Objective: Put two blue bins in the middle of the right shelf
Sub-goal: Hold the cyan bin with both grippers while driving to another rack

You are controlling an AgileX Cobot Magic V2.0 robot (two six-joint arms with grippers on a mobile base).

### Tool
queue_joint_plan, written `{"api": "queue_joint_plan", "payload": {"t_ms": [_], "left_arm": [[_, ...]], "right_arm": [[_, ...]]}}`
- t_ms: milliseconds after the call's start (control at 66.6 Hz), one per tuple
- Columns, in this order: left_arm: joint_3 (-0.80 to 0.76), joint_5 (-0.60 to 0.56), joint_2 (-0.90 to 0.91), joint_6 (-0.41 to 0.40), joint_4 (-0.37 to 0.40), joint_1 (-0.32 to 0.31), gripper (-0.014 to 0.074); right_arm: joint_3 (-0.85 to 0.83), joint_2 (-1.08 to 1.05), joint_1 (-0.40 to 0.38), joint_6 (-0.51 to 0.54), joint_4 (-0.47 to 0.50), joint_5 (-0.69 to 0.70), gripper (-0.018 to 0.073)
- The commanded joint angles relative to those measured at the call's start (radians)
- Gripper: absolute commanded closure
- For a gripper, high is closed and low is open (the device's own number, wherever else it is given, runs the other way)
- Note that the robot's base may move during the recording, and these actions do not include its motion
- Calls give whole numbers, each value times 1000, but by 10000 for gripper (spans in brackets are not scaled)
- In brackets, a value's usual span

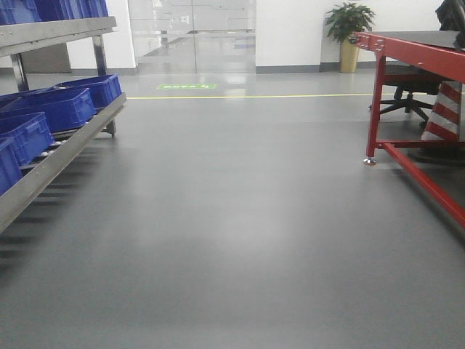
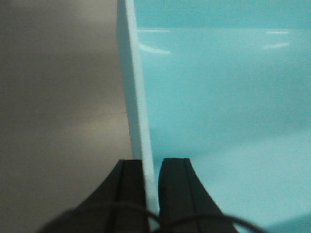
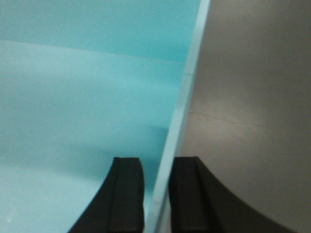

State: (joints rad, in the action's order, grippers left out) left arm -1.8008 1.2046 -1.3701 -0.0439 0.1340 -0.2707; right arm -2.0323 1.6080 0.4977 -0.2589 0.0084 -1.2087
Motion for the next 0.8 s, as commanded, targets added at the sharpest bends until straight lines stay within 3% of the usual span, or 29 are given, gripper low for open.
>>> {"api": "queue_joint_plan", "payload": {"t_ms": [0,781], "left_arm": [[-14,-27,16,6,41,-7,707],[-14,-28,16,6,41,-7,707]], "right_arm": [[-8,-3,-8,-10,-58,40,713],[-8,-3,-8,-10,-58,50,713]]}}
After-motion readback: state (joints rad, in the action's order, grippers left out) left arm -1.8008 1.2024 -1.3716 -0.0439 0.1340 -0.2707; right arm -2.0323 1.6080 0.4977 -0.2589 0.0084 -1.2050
